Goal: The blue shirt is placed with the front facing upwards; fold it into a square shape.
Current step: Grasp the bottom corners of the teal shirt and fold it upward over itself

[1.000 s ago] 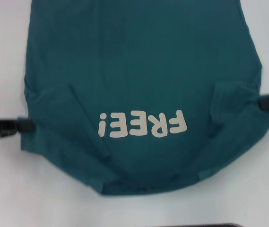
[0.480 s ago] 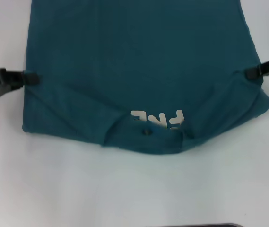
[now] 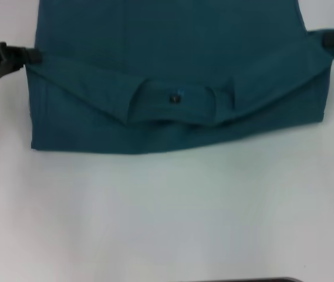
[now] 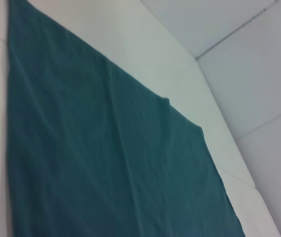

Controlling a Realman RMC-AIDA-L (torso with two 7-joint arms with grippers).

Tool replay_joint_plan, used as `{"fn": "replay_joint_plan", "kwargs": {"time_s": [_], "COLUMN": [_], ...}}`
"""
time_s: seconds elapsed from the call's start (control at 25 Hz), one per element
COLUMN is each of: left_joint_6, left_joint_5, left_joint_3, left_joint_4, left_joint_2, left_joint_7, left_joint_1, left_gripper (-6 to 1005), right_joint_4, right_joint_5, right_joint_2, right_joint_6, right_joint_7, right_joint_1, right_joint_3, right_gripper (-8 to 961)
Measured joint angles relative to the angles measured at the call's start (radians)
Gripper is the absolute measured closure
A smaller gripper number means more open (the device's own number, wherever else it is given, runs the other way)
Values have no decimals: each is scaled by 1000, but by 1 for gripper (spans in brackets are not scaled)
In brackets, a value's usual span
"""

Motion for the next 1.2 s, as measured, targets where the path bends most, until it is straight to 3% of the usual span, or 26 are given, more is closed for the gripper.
{"fn": "replay_joint_plan", "kwargs": {"time_s": [0.24, 0.48, 0.88, 1.2], "left_joint_6": [-81, -191, -315, -414], "left_joint_5": [-3, -11, -26, -37], "left_joint_3": [11, 78, 199, 261], "left_joint_4": [14, 13, 15, 31], "left_joint_2": [0, 0, -3, -7], "left_joint_7": [-1, 18, 23, 24], "left_joint_1": [-38, -67, -109, -155], "left_gripper": [961, 961, 961, 961], "right_joint_4": [-1, -2, 3, 2], "right_joint_5": [12, 14, 17, 17], "right_joint_2": [4, 7, 45, 56], "right_joint_6": [77, 170, 248, 340], "right_joint_7": [6, 38, 4, 0], "right_joint_1": [8, 3, 42, 70], "right_joint_3": [0, -6, -23, -56], "right_gripper": [887, 884, 879, 875]}}
